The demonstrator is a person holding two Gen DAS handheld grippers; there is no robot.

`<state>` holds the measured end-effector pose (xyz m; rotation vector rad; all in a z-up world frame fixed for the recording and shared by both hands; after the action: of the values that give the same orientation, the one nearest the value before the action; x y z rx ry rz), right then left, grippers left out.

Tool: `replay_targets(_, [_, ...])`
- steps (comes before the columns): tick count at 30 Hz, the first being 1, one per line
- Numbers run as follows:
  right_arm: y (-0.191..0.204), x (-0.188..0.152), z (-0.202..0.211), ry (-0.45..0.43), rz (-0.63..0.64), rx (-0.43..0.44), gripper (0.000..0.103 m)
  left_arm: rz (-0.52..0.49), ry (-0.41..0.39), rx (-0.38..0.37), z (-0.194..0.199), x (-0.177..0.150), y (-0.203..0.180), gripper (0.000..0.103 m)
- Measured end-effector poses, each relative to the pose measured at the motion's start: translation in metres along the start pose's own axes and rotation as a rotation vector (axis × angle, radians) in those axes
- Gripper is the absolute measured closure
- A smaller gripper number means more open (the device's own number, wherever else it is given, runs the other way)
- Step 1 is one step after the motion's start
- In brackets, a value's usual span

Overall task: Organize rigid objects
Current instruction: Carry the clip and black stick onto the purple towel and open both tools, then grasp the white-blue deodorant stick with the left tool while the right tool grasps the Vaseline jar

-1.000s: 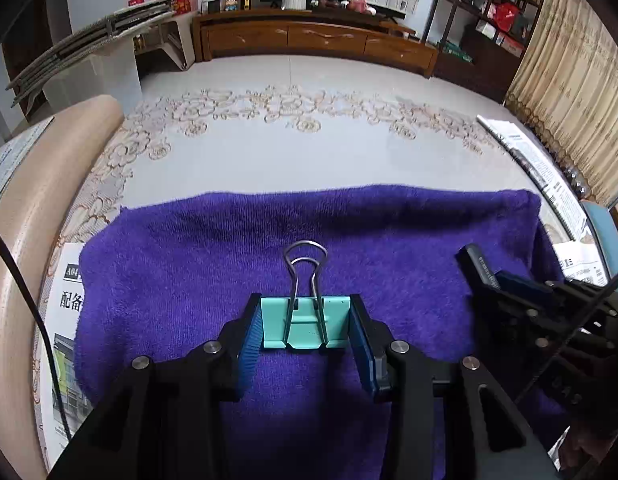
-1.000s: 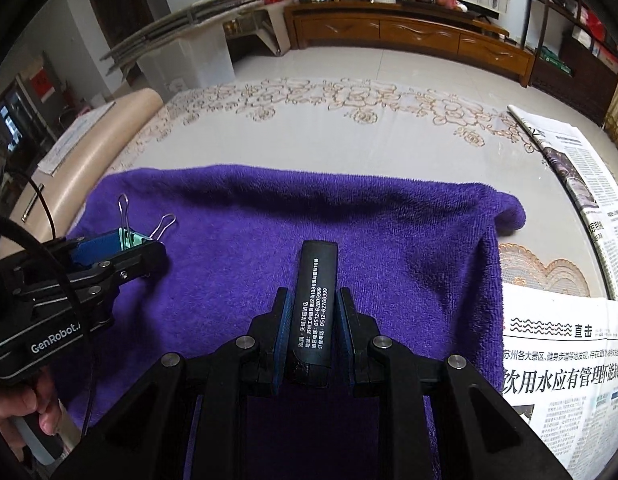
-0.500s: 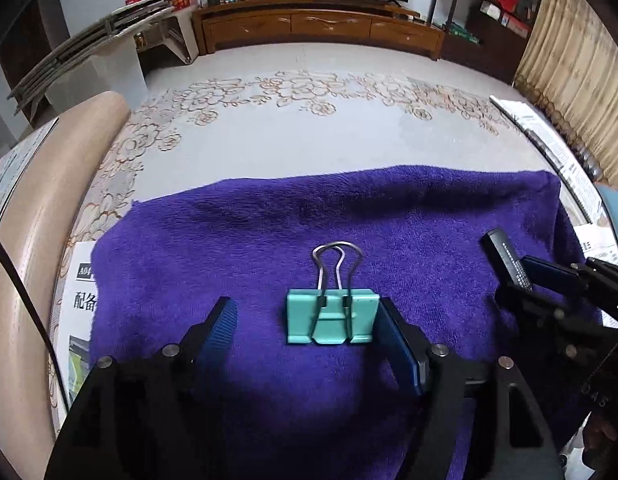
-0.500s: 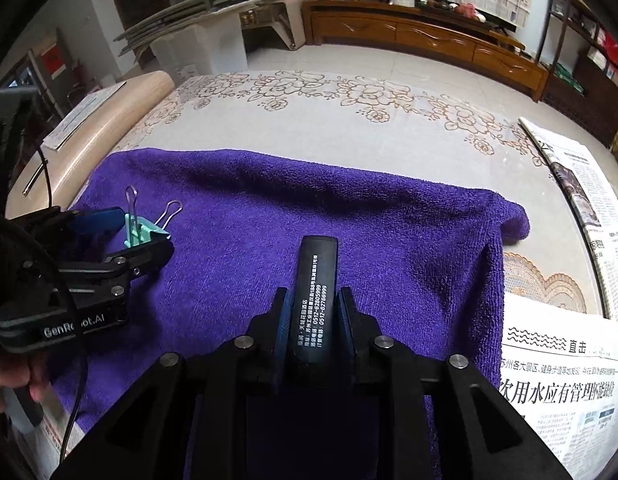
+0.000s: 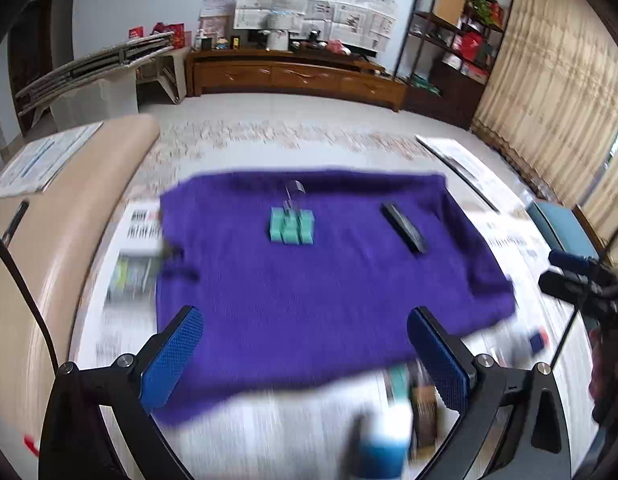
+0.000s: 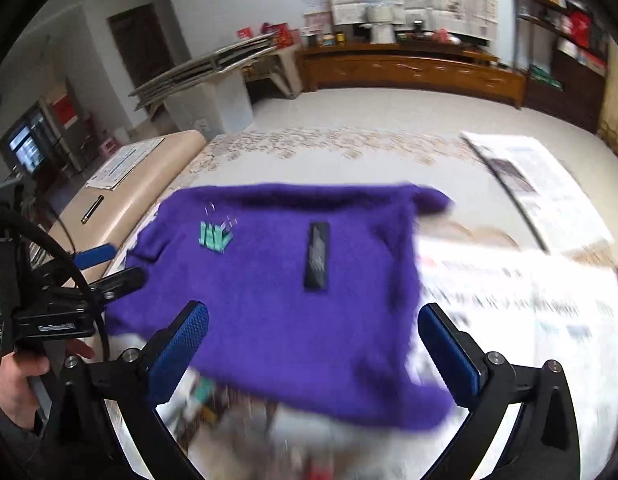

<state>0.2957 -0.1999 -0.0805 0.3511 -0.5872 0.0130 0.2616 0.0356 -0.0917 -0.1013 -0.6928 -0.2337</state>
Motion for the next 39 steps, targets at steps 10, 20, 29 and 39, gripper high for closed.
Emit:
replay_targets(10, [-0.071, -0.071, 0.063, -0.08, -0.199, -0.108, 0.0, -0.138, 0.07, -0.07, 0.007, -0.065, -0.05, 0.0])
replay_targets(20, [-0.11, -0.088, 0.062, -0.097, -0.238, -0.153, 0.0, -0.245, 0.135, -0.007, -0.021, -0.091, -0.061, 0.015])
replay_targets(29, [-0.11, -0.095, 0.066, -0.085, -0.23, -0.138, 0.0, -0.238, 0.065, -0.016, -0.023, -0.086, -0.068, 0.038])
replay_targets(39, [-0.113, -0.096, 0.062, -0.067, -0.234, -0.137, 0.0, -0.272, 0.027, -0.047, -0.015, -0.089, -0.077, 0.069])
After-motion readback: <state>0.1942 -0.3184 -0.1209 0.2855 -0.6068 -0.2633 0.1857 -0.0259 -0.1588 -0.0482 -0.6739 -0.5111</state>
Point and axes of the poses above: each gripper's, at about its wrist camera, not at the fingertips, and z roughly against the way its jaws point, y to its left, x to its top, the point moved 4 cm from there along -z, roughly the way its jaws point, and after that the axes turned 12 degrees about -z, right-handed, at the moved point
